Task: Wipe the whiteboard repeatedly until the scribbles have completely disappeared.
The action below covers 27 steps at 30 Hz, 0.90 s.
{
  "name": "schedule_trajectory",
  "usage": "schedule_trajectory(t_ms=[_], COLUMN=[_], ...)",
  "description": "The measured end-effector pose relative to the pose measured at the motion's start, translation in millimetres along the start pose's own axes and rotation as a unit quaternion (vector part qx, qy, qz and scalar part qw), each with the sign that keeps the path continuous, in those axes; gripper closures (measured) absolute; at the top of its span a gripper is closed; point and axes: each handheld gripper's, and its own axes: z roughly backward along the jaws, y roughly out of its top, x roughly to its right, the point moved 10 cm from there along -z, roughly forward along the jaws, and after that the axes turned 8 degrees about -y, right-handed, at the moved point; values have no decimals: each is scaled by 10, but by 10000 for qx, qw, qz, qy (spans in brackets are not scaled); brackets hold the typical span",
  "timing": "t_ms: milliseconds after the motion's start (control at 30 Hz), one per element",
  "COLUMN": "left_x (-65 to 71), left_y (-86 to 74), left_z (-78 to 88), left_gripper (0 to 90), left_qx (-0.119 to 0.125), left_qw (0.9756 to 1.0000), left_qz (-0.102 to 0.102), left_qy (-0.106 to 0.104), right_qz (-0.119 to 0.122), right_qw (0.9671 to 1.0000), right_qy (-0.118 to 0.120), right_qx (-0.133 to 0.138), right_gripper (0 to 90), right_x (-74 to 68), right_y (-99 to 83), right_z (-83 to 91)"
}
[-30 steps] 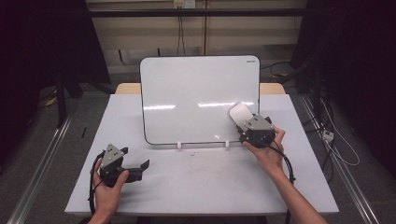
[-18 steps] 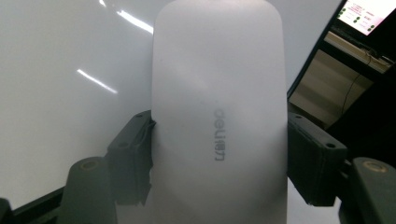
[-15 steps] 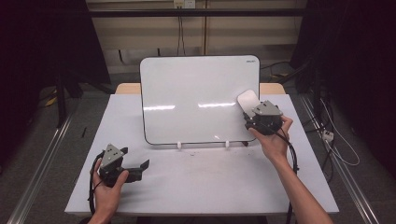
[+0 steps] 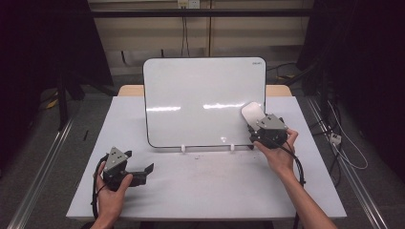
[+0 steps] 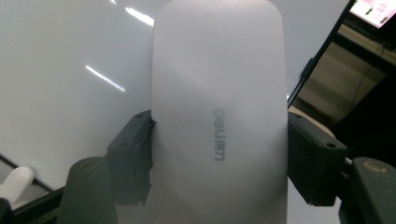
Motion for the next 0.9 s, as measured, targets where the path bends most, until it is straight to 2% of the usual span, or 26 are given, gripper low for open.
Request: schedule_trajectory(t_ms=[100,167,300,567,767,900], left_x=[-5,-5,-23,-44,-46,-48], left_y=[-2,-4,-13,-27,-17,-18], left_z=[2,6,20,36,48,47], left_gripper=[59,59,59,58,59,59], left_qx=[2,12,19,28,56,51], left_qw=[10000,10000,10000,10000,9999,9999], left_qz=[2,9,30,80,76,74], left_qy=[4,2,14,32,50,45], right_qz=[-168,-409,-632,-689,-848,-917], right_qw=[9997,9984,9964,9960,9954,9947], right_qy=[187,361,541,568,421,399], right_qx=[-81,-135,-181,-52,135,234], right_gripper=[316,316,316,316,316,316], right_x=[4,9,19,98,312,363], right_y=[-27,-26,-10,76,202,239], right_z=[24,32,58,162,232,294])
